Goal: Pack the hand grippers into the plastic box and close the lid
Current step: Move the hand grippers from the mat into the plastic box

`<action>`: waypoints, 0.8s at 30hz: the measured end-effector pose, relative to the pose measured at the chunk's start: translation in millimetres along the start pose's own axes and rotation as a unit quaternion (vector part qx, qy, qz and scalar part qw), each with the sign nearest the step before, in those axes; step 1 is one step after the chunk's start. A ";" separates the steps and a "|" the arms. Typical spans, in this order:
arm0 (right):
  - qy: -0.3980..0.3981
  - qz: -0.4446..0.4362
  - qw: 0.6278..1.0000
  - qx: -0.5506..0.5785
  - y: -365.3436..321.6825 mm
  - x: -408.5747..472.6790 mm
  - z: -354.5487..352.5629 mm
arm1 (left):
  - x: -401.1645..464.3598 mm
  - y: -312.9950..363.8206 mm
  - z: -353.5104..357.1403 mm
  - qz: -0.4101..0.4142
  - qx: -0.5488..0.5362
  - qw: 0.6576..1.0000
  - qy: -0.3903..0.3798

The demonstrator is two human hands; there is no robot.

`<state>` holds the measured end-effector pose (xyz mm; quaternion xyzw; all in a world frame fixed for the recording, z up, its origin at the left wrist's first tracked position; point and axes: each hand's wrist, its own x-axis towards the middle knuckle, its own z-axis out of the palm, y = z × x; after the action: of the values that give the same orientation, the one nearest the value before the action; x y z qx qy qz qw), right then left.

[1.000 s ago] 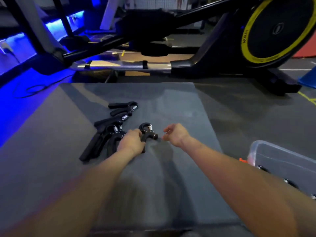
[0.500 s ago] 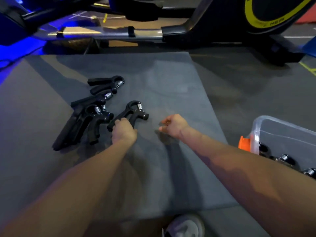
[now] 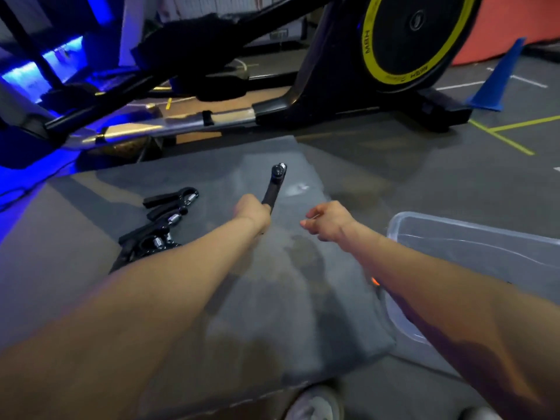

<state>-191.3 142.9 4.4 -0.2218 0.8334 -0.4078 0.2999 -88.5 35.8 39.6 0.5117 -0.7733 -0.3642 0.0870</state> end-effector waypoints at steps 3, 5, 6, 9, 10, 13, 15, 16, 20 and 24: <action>0.042 0.005 0.998 0.039 6.9 -13.0 -40.4 | -14.4 36.4 25.5 0.006 -0.068 0.997 -0.034; 0.067 0.013 0.996 0.058 14.7 -21.1 -66.0 | -25.2 57.6 46.1 0.005 -0.147 0.986 -0.078; 0.080 0.017 0.994 0.067 19.6 -25.1 -78.1 | -34.1 68.6 54.7 -0.001 -0.188 0.977 -0.103; 0.112 0.027 0.990 0.078 38.7 -38.0 -111.2 | -65.1 96.0 80.4 0.014 -0.228 0.961 -0.157; 0.122 0.031 0.989 0.073 45.4 -42.9 -120.4 | -76.1 102.6 87.9 0.024 -0.230 0.957 -0.173; 0.142 0.047 0.986 0.067 66.8 -60.0 -145.5 | -94.5 114.0 115.2 0.029 -0.274 0.938 -0.210; 0.148 0.061 0.984 0.072 82.8 -70.9 -161.3 | -106.4 119.8 132.1 0.025 -0.283 0.929 -0.236; 0.153 0.067 0.983 0.073 90.9 -75.3 -169.1 | -111.5 123.1 140.5 0.026 -0.288 0.924 -0.249; 0.191 0.084 0.975 0.077 118.9 -90.1 -198.4 | -133.0 138.9 169.4 0.030 -0.304 0.905 -0.297; 0.216 0.116 0.968 0.056 148.3 -102.3 -226.1 | -154.5 151.0 201.2 0.047 -0.281 0.890 -0.356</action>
<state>-290.0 413.8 26.7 -0.0130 0.8743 -0.4543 0.1703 -229.2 295.2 30.1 0.2646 -0.6407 -0.7199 -0.0370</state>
